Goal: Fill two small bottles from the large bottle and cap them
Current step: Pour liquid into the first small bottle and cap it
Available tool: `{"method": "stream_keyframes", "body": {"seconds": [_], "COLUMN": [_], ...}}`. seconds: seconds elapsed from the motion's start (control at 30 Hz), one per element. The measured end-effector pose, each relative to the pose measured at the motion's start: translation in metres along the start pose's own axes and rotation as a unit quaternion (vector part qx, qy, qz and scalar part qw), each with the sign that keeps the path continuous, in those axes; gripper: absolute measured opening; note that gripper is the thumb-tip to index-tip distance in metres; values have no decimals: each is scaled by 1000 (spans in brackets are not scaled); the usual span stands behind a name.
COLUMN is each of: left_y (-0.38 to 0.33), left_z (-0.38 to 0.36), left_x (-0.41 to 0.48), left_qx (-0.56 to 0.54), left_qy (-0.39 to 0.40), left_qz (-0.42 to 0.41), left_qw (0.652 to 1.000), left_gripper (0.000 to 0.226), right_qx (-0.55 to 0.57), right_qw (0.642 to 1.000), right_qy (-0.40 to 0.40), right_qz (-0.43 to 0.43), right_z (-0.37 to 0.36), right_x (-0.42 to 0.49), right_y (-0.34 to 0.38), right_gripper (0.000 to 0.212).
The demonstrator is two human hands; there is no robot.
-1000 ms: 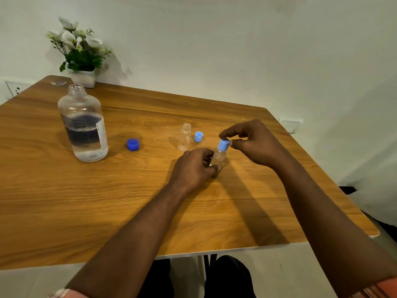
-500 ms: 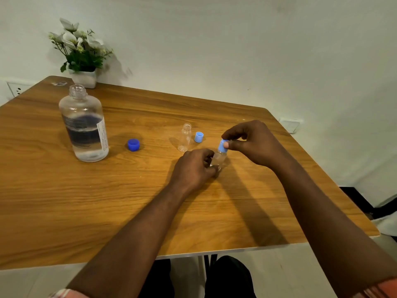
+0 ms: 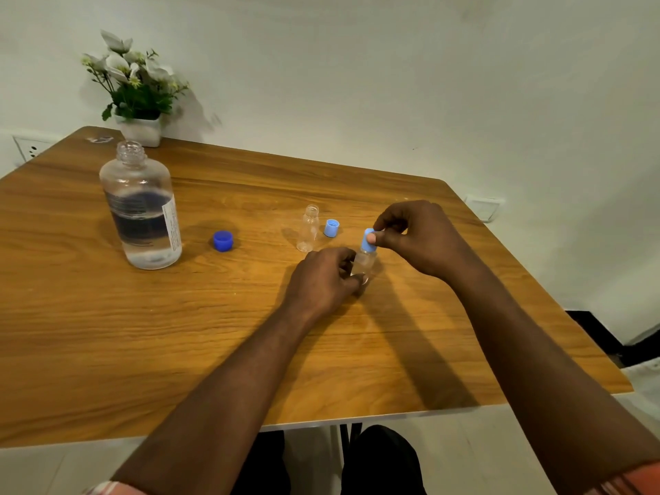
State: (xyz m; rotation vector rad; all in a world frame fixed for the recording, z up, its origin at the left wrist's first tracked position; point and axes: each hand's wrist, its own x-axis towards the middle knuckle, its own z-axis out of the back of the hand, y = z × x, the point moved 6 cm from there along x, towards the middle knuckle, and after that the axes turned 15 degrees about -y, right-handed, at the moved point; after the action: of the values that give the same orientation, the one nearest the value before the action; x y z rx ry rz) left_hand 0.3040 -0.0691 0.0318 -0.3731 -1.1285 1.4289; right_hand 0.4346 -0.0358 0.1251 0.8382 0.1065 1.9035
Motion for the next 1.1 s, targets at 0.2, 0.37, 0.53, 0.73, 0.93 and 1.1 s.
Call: {"method": "stream_keyframes", "body": {"seconds": [0.2,0.37,0.53,0.73,0.93,1.1], "left_y": [0,-1,0,-2,-1,-4], "left_z": [0,-1,-1,0,-2,-2], "left_x": [0,0,2,0,-1,-1], "left_qx": [3,-8,10,25,28,42], "left_qy": [3,2,-9,-23,-9,-14], "left_qz": [3,8,13,-3,-20,-53], "left_qw": [1000,1000,1000,999,999,998], "left_gripper": [41,38,30,24,31,46], "right_qx": [41,49,35,92,170,164], "right_qw": [998,998,999,985,957,951], "right_qy": [51,39,0,-105,-104,-147], "right_qz": [5,2,-1,-103,-208,-219], "right_z": [-5,-7,-8,-12,-49,-47], "right_x": [-4,-7,-11,-37,-71,-73], "right_y": [-4,-6,-5,-17,-28,-32], "right_gripper": [34,32,30,47,32,19]}}
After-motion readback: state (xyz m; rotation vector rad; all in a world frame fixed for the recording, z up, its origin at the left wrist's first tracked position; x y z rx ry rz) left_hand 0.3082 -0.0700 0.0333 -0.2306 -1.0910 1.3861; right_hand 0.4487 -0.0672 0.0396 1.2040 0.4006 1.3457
